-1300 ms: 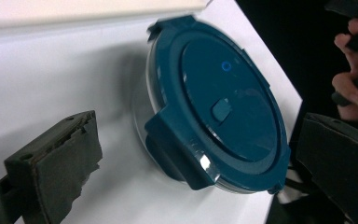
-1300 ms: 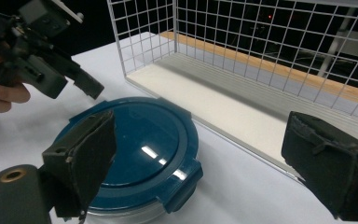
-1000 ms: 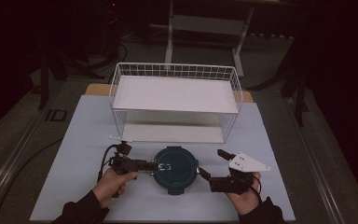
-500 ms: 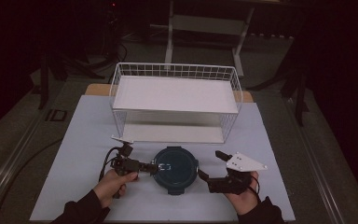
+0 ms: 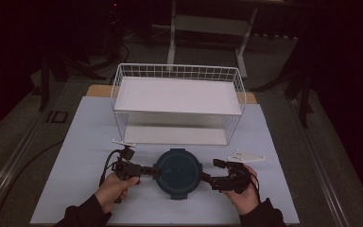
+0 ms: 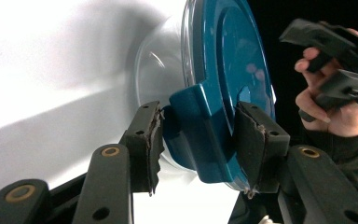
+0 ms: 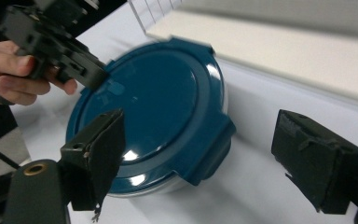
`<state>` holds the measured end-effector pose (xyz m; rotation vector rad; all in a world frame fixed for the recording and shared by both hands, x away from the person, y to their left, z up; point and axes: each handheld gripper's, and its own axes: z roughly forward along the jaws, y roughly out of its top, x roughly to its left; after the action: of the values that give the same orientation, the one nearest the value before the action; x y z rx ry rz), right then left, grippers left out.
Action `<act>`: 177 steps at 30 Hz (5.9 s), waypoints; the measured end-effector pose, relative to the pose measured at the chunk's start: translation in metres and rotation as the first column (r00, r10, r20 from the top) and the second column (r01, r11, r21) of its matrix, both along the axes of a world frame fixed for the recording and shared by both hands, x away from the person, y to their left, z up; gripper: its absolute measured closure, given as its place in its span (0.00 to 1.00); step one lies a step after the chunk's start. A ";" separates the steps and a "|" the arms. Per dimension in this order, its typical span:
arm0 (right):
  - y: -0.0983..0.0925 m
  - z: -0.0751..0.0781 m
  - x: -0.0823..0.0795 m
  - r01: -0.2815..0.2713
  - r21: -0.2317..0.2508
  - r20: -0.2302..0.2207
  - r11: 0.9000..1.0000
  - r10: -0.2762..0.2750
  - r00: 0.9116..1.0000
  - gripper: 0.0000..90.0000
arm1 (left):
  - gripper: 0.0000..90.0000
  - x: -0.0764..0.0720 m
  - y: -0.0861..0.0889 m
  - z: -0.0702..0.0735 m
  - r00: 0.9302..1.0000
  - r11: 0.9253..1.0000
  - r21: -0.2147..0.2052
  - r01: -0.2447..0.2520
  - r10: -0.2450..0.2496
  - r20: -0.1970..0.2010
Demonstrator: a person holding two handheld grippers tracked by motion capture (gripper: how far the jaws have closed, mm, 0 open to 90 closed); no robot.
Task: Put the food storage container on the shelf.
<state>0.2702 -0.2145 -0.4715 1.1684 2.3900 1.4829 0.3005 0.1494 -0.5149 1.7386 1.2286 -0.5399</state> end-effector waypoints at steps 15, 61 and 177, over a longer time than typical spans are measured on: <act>-0.003 -0.025 0.017 -0.033 0.100 -0.272 0.994 0.059 0.960 0.49 | 0.62 -0.014 -0.001 0.008 0.994 0.999 0.031 0.042 -0.045 0.104; -0.006 -0.009 0.020 -0.042 0.236 -0.322 0.971 0.119 0.939 0.62 | 0.63 -0.021 -0.004 0.033 0.968 0.999 0.037 0.007 -0.016 0.252; 0.024 0.005 0.070 0.026 0.115 -0.013 0.993 -0.024 1.000 0.51 | 0.00 0.035 -0.013 0.026 0.839 0.991 0.051 -0.121 0.075 0.538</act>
<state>0.3397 -0.1909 -0.4667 1.2287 2.3153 1.6305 0.3352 0.1361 -0.4885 1.7222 0.9335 0.0725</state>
